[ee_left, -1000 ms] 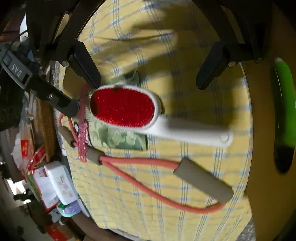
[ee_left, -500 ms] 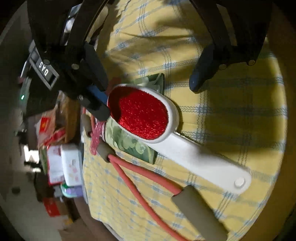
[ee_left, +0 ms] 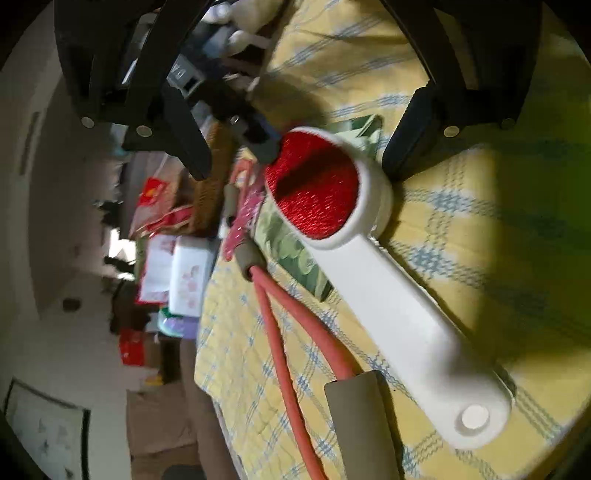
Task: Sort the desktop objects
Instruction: 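Grasp the red lint brush by its head with the left gripper, then carry the lint brush with the left gripper into the cardboard box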
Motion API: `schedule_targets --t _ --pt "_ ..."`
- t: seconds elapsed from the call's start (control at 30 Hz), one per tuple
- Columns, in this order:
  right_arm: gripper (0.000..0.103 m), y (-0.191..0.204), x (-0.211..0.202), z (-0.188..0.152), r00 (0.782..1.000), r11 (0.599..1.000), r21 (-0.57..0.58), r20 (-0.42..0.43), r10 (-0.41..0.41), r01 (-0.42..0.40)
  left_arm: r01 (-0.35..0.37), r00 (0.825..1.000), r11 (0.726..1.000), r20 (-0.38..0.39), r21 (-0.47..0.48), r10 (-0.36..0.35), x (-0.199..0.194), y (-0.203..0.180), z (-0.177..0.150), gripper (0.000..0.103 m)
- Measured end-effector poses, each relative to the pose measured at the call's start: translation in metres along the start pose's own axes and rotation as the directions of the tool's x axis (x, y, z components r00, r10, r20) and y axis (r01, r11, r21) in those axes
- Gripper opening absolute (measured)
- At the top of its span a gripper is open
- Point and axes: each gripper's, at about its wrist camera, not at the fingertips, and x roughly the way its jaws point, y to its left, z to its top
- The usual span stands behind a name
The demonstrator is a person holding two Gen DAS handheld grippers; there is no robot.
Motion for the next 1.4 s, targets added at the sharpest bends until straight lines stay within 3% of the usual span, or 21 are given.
schedule_targets --t 0.07,0.17,0.27,0.4,0.5,0.57,0.7,0.77,0.93,1.4 --pt "0.039 0.001 0.001 -0.002 0.999 0.999 -0.005 -0.014 0.036 -0.036 0.026 1.000 0.999 0.013 -0.023 -0.026 0.002 0.003 0.002 0.089" --pt "0.038 0.014 0.003 -0.006 0.999 0.998 -0.047 -0.035 0.029 -0.031 0.019 0.999 0.999 0.037 -0.042 -0.018 0.003 0.006 0.004 0.074" --pt "0.038 0.022 0.003 -0.010 0.999 0.997 -0.075 -0.043 0.031 -0.034 -0.047 0.997 0.997 0.064 -0.062 0.051 0.006 0.008 0.004 0.043" --pt "0.038 0.024 -0.002 -0.009 0.999 0.996 -0.085 -0.043 0.028 -0.032 -0.037 0.996 0.997 0.077 -0.066 0.042 0.009 0.008 0.004 0.042" --pt "0.042 0.021 -0.012 -0.003 1.000 0.997 -0.071 0.013 0.006 -0.006 -0.041 0.996 0.997 0.083 -0.058 0.045 0.010 0.007 0.003 0.040" --pt "0.048 0.016 -0.015 0.001 0.999 0.999 -0.042 0.036 0.033 -0.032 -0.051 0.995 0.998 0.090 -0.024 0.053 0.009 0.001 0.000 0.036" --pt "0.048 0.007 -0.002 0.000 0.998 0.998 0.008 0.003 0.063 -0.063 -0.069 0.992 0.997 0.109 0.022 0.066 -0.001 -0.012 -0.006 0.026" --pt "0.047 0.001 -0.003 -0.003 0.993 0.992 0.041 0.004 0.122 -0.122 -0.088 0.991 0.994 0.111 0.064 0.080 -0.005 -0.022 -0.009 0.025" --pt "0.048 0.002 -0.011 -0.007 0.986 0.984 0.063 0.021 0.168 -0.169 -0.089 0.990 0.991 0.118 0.101 0.077 -0.017 -0.032 -0.015 0.025" --pt "0.047 0.069 -0.086 -0.030 0.974 0.980 -0.041 0.109 0.198 -0.194 0.014 0.991 0.981 0.127 0.195 -0.039 -0.091 -0.091 -0.043 0.025"
